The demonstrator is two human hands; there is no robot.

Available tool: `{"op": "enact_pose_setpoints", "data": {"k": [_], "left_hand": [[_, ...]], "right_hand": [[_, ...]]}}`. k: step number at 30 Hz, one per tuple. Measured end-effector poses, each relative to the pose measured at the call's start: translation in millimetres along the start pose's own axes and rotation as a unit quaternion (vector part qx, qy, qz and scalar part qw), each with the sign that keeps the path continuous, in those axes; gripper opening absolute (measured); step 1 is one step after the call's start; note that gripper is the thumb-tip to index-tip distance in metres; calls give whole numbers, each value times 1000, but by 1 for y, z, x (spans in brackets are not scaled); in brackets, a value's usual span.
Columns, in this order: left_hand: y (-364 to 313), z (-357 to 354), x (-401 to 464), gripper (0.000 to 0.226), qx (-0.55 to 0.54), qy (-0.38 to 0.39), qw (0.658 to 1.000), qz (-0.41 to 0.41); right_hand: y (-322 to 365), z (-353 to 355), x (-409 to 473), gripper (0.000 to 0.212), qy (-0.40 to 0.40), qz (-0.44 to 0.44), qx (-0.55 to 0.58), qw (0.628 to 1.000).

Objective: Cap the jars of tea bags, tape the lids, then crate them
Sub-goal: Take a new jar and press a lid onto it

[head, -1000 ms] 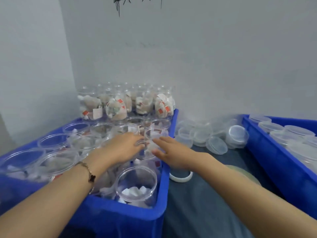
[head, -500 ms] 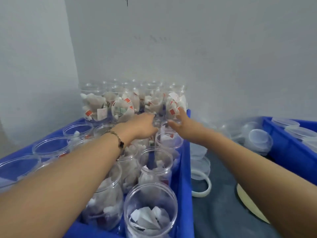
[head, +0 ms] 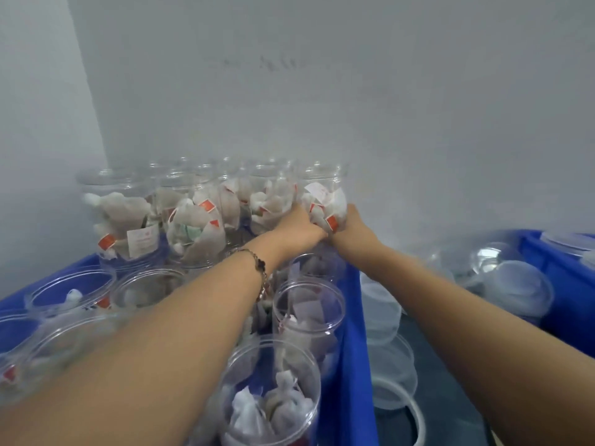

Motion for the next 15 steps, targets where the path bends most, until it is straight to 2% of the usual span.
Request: {"op": "enact_pose_setpoints", "data": {"k": [1,3,5,7,10,11,13,15], "left_hand": [[1,1,2,48,0,-29,1000,8],[1,4,-4,31,4,-81,996,33],[-7,6,-16,22,12,-95,995,41],[-22,3,-30,36,25,-81,996,16],[-48,1,-64,45,27,-124,992,-18],[-54,-1,-79,49,22,-149,988,-11],[-60,-9,-102,70,-4,-188,982,30],[-62,-30,-116,82,-44,-161,983,72]], "right_hand": [[1,-1,0,68,-3,3,-2,1000],[3,3,-6,63,-13,7,-6,1000],[7,13,-18,53,-20,16,-15,1000],[13,28,-36,40,-39,34,-14,999],[23,53,-70,44,-73,60,-10,995],[24,61,-83,39,-86,64,-5,994],[22,77,-110,31,-113,64,2,991],[18,91,-139,46,-126,64,-6,990]]}}
Point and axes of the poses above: each hand's wrist, its own x-axis towards the middle knuckle, its own z-axis out of the back of the hand, y = z × x, the point moved 9 cm from there along x, towards the middle knuckle, and after that the axes turned 4 degrees about z, right-handed, at the moved point
